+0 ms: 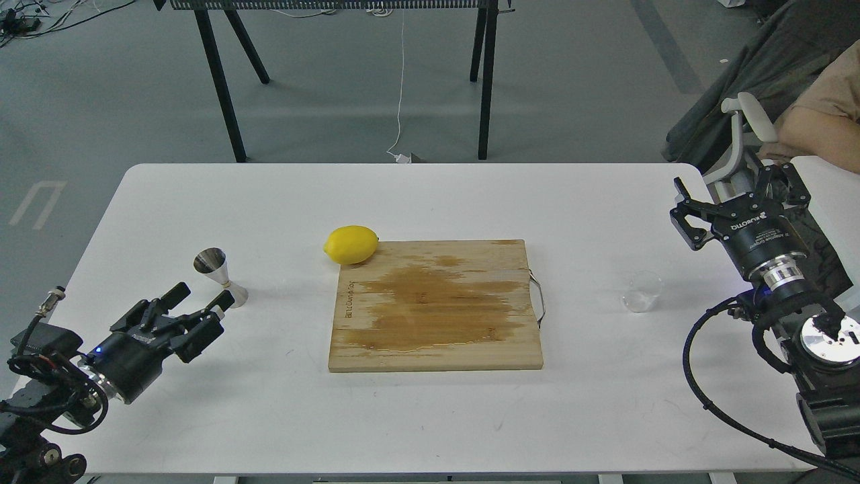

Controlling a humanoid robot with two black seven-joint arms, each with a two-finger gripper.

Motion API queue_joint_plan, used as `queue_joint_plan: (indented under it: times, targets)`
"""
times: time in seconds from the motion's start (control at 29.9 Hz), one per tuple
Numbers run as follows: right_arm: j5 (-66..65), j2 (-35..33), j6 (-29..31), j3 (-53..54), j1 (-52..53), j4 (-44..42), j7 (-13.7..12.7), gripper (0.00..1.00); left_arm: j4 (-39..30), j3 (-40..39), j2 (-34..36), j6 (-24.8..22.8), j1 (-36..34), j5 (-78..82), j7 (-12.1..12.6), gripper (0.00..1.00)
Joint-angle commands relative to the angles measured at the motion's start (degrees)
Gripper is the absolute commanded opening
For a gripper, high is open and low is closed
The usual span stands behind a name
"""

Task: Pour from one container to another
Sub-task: 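Close the left gripper around the steel jigger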

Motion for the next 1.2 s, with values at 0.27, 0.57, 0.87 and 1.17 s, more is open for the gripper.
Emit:
queue_joint_plan:
  times: [0.27,0.57,0.87,1.17]
  targets:
    - [0.00,-0.12,0.00,0.13,-0.08,0.09,0.00,0.99,8.75,0.56,-3.98,-2.93,-4.38,0.39,0.00,1.00]
    - [0.00,-0.74,0.00,0.39,0.09,0.09,0.00,0.99,13.49,4.61,-7.41,-3.02,-8.25,0.04,0.00,0.99]
    - [0.00,-0.83,0.00,0.39,0.01,0.18,0.00,0.99,17.89,5.92,-8.56,-3.64,-11.15,-0.05,0.00,0.99]
    - [0.01,-0.91,0.00,0.48,0.01,0.18,0.00,0.99,22.81,7.15,-12.16,-4.08,-13.70,-0.23,0.00,0.99]
